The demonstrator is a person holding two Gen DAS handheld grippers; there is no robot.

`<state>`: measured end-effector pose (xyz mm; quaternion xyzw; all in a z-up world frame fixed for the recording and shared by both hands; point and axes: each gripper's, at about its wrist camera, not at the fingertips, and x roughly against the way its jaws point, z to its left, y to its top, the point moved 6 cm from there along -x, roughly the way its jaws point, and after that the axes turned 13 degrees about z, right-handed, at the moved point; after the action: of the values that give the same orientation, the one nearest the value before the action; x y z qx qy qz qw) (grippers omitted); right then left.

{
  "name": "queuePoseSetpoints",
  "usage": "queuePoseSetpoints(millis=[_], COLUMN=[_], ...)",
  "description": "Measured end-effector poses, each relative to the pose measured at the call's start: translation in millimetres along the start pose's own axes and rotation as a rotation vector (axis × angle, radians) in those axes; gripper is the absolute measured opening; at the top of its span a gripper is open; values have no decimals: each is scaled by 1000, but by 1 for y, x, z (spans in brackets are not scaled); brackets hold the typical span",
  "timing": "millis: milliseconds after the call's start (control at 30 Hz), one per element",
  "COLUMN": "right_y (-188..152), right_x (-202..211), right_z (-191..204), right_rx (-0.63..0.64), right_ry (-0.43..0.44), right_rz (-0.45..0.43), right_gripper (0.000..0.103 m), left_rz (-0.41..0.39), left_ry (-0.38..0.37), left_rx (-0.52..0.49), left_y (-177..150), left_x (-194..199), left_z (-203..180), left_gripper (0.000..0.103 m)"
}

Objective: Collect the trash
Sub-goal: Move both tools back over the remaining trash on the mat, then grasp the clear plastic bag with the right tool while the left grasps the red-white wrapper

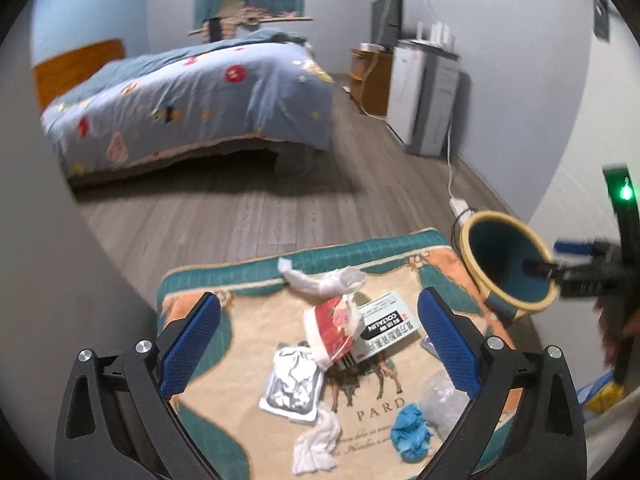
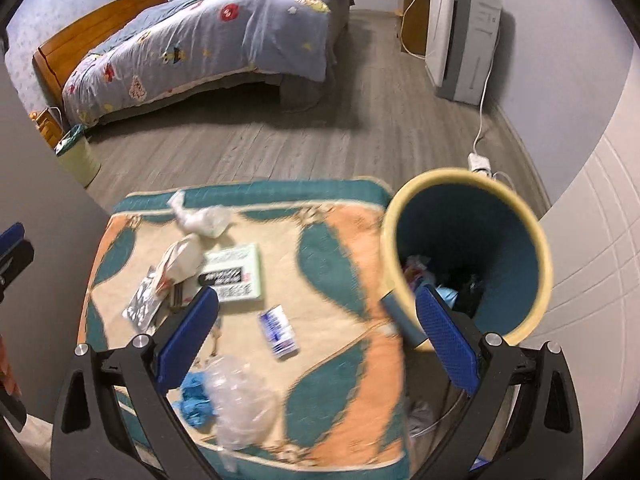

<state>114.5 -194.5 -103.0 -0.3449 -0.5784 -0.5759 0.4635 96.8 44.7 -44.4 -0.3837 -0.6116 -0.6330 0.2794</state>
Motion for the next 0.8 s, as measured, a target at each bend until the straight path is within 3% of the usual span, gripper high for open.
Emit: queuePoseSetpoints(millis=[333, 533, 600, 700, 733, 800], right_y=[-50, -72, -79, -87, -92, -95], right_x=[-55, -86, -97, -102, -107, -111], right_z=[42, 41, 49, 57, 61, 65], right_rx=[6, 25, 60, 101, 117, 143], right_ry=[-8, 11, 9, 17, 27, 40], right_rz=[119, 222, 265, 307, 333, 369], right_gripper=[97, 91, 82, 52, 34, 24], left_rz=[83, 108, 127, 167, 176, 194], left_ry=[94, 75, 71, 89, 97, 118], left_rx=[-14, -17, -21, -57, -68, -86], left_y=[-20, -16, -16, -21, -22, -23], left_x=[-33, -52, -61, -77, -81, -88], left_z=[11, 8, 5, 2, 2, 1], left_gripper=[98, 98, 98, 98, 98, 98])
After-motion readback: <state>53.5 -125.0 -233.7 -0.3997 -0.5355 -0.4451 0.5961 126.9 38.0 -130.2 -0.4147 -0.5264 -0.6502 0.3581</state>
